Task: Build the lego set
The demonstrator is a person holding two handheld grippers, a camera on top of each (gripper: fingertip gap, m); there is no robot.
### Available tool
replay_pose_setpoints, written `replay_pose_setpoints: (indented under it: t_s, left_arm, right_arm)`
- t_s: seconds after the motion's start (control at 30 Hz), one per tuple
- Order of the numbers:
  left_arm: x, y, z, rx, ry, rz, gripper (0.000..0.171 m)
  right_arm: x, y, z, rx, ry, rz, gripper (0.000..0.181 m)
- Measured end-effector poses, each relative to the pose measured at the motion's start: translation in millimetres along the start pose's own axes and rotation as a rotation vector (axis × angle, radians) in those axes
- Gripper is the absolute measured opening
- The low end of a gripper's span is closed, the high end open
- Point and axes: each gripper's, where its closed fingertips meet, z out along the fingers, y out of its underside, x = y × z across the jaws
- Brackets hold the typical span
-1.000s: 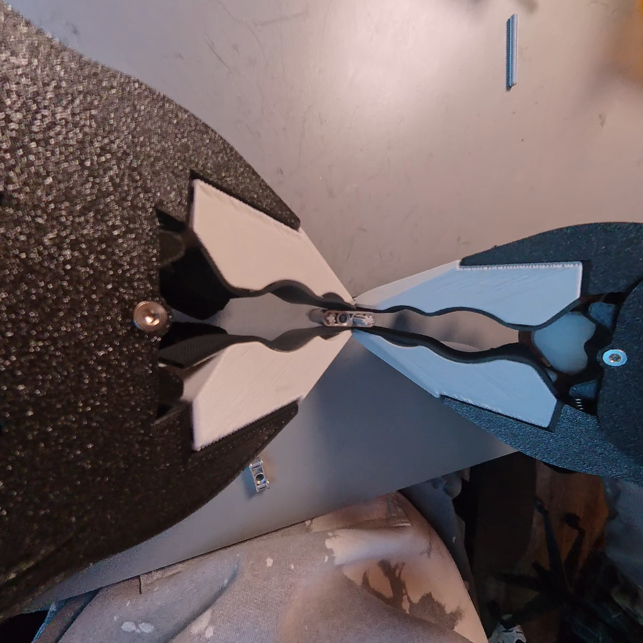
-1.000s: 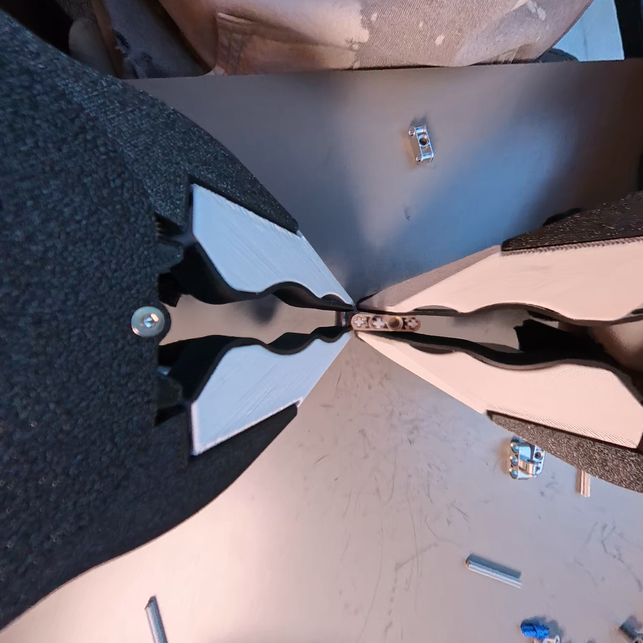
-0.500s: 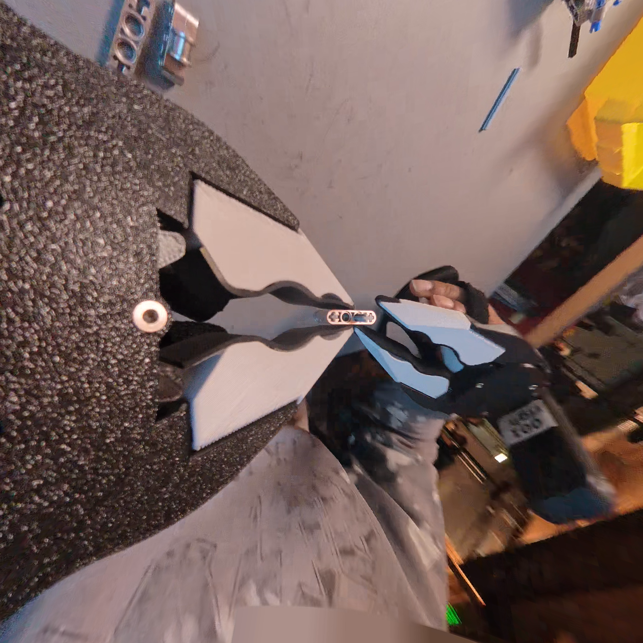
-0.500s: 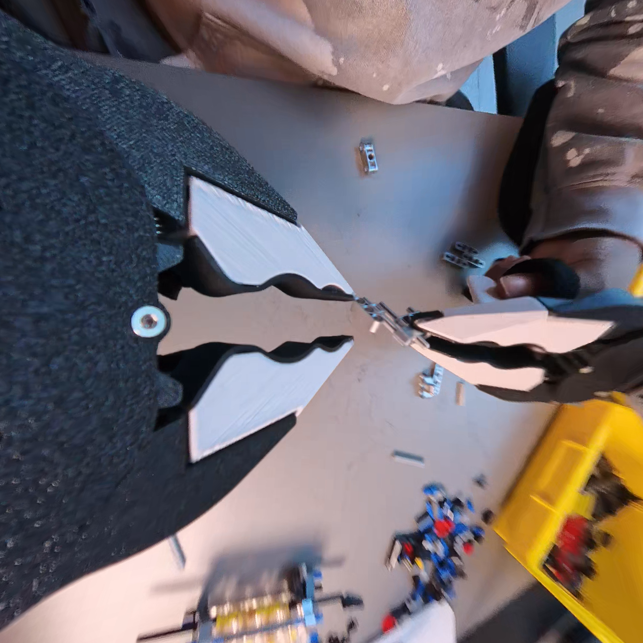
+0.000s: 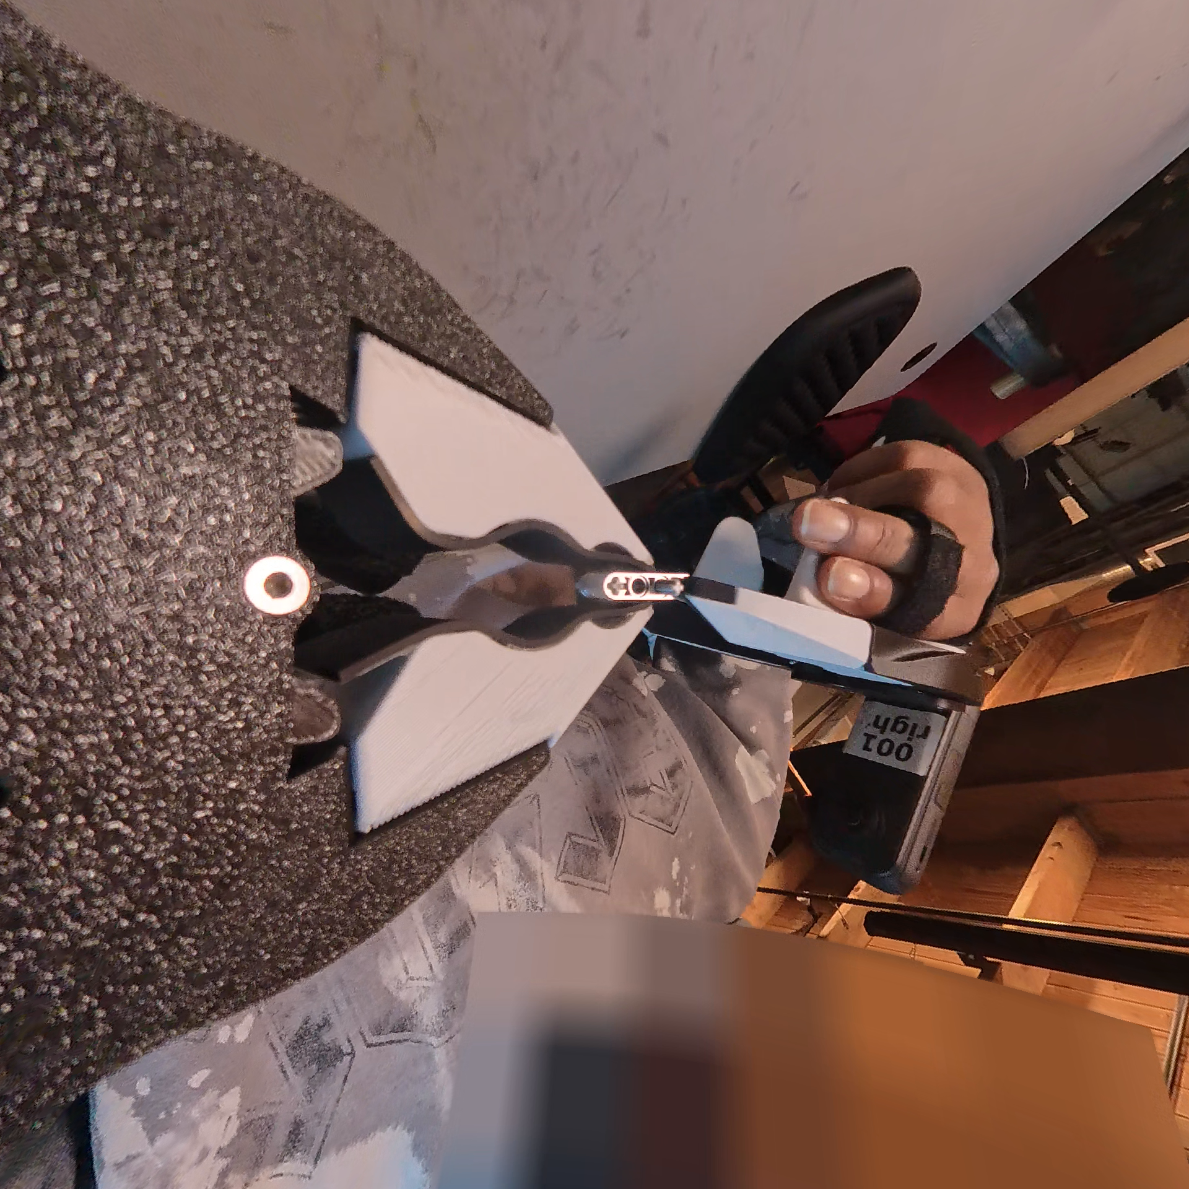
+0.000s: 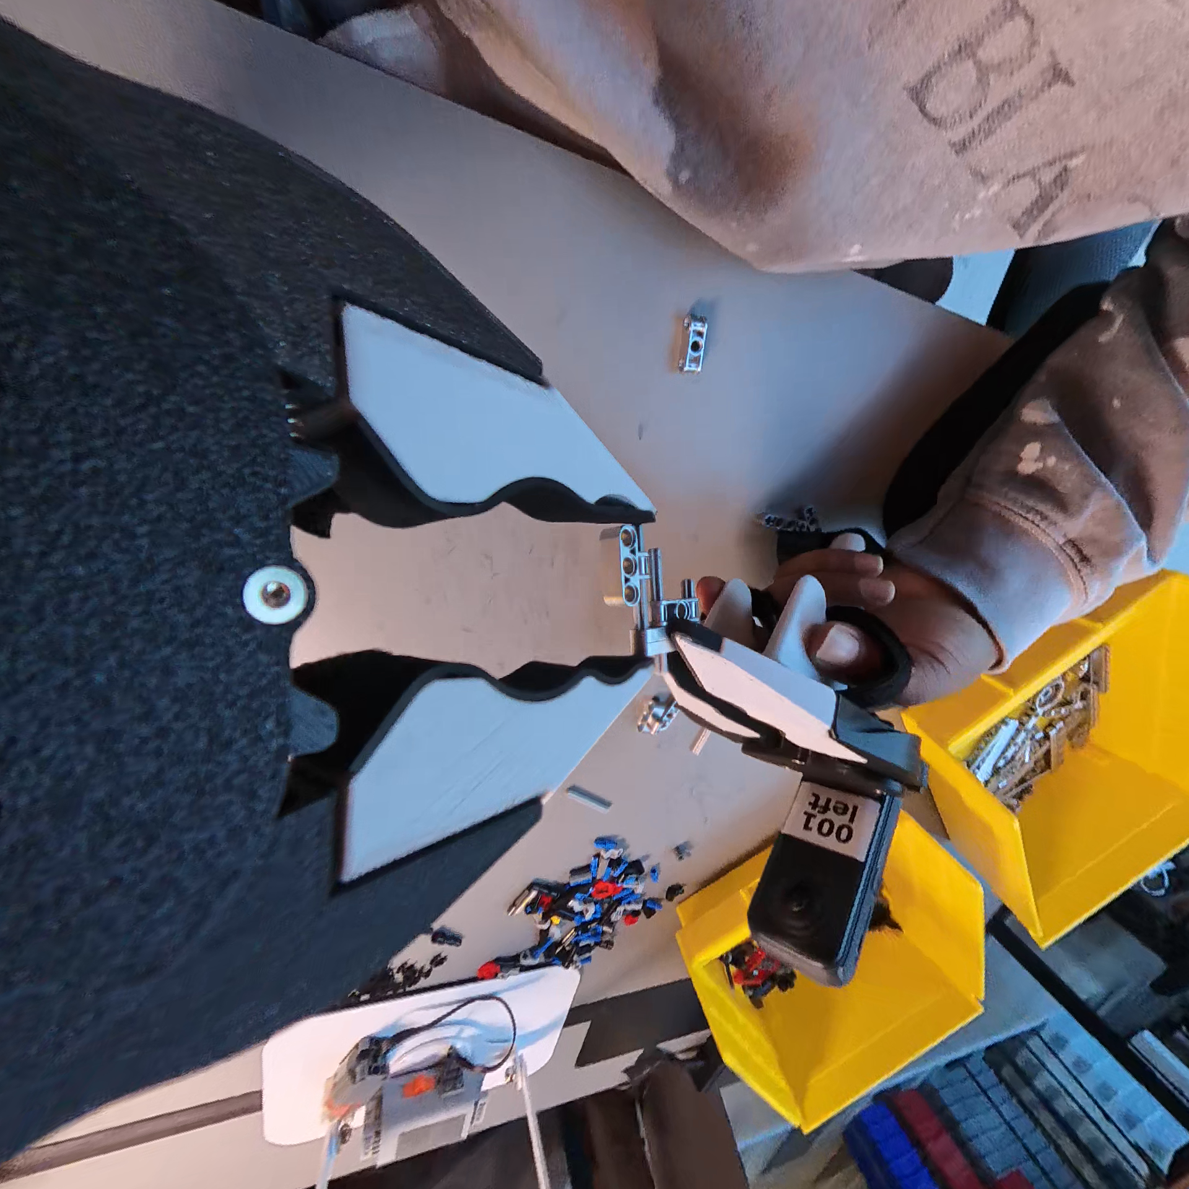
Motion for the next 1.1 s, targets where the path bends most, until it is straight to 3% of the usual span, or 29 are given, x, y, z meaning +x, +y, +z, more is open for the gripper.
replay_pose_setpoints:
  t_s: [0.33,0.87,1.0,1.1]
  left_arm:
    - [5,6,0,-0.013,0.032,-0.03,0.005]
    - [14,8,5,-0.006,0.078,-0.047,0.005]
    - [7,8,4,-0.01,0.001,0.019,0.005]
    - [-7,8,0,-0.054,-0.17,0.17,0.005]
  right_arm:
    - [-8,-5,-1,-0.002,-0.074,0.022,0.037]
    - [-6,-14,-6,0.055,-0.026,0.077,0.022]
    - [-4,-6,-3,0.036,-0.025,0.143,0.023]
    - [-1,1,-4,0.033,-0.026,0.21,0.027]
